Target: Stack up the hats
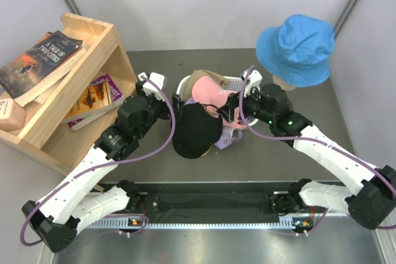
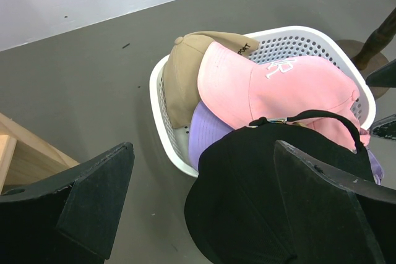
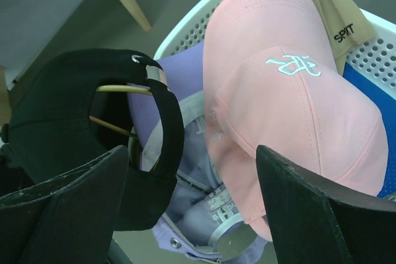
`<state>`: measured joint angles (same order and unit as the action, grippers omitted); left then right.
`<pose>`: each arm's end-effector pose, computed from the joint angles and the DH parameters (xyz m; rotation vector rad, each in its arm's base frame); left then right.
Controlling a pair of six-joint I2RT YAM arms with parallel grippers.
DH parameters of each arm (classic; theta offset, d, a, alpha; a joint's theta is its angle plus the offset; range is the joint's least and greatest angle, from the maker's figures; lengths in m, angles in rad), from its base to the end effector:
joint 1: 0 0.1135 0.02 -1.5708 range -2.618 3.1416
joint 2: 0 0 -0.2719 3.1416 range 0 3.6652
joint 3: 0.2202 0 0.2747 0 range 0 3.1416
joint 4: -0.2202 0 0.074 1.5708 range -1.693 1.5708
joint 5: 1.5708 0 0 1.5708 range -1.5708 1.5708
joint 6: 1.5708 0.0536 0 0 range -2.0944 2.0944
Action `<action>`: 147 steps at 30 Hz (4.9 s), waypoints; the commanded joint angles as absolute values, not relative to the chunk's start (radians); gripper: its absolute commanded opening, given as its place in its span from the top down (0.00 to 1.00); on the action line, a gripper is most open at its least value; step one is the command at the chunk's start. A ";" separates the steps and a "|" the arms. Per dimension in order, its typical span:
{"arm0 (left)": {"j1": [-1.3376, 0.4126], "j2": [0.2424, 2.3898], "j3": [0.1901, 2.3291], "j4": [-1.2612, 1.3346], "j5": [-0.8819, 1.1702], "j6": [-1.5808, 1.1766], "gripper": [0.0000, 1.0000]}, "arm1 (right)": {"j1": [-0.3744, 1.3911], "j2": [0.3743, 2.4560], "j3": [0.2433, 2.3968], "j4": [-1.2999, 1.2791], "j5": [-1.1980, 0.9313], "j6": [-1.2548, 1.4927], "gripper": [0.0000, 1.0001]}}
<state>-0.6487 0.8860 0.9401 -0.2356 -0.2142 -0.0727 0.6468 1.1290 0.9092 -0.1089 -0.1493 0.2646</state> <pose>0.1955 -0.1340 0.3757 0.3474 1.7257 -0.3392 0.2335 0.1863 0.3184 -0.4767 1.9104 0.7512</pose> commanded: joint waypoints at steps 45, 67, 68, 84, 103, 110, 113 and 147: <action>-0.646 0.867 0.948 -0.198 -0.267 -0.046 0.01 | 0.601 1.310 1.270 -0.115 0.285 0.114 1.00; -0.644 0.788 1.141 -0.203 -0.085 -0.236 0.01 | 0.612 1.019 1.352 -0.359 -0.120 -0.133 1.00; -0.644 0.802 1.167 -0.193 -0.059 -0.279 0.01 | 0.617 0.997 1.344 -0.364 -0.155 -0.153 1.00; -0.644 0.942 1.275 -0.267 -0.032 -0.414 0.01 | 0.798 0.985 1.344 -0.425 -0.112 -0.216 1.00; -0.644 0.847 1.066 -0.241 -0.083 -0.472 0.94 | 0.957 1.063 1.370 -0.391 -0.006 -0.244 1.00; -0.644 0.713 0.936 -0.265 -0.167 -0.541 1.00 | 1.089 1.126 1.411 -0.394 0.141 -0.273 1.00; -0.644 0.657 0.884 -0.273 -0.189 -0.574 1.00 | 1.140 1.152 1.440 -0.408 0.187 -0.285 1.00; -0.644 0.394 0.505 -0.394 -0.463 -0.818 1.00 | 1.069 1.131 1.213 -0.204 0.316 0.066 0.17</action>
<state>-0.6518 0.3954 0.5682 -0.2802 -0.3851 -0.8394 1.0962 1.1641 1.2575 -0.2657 0.3050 -0.0296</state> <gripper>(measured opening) 0.078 0.826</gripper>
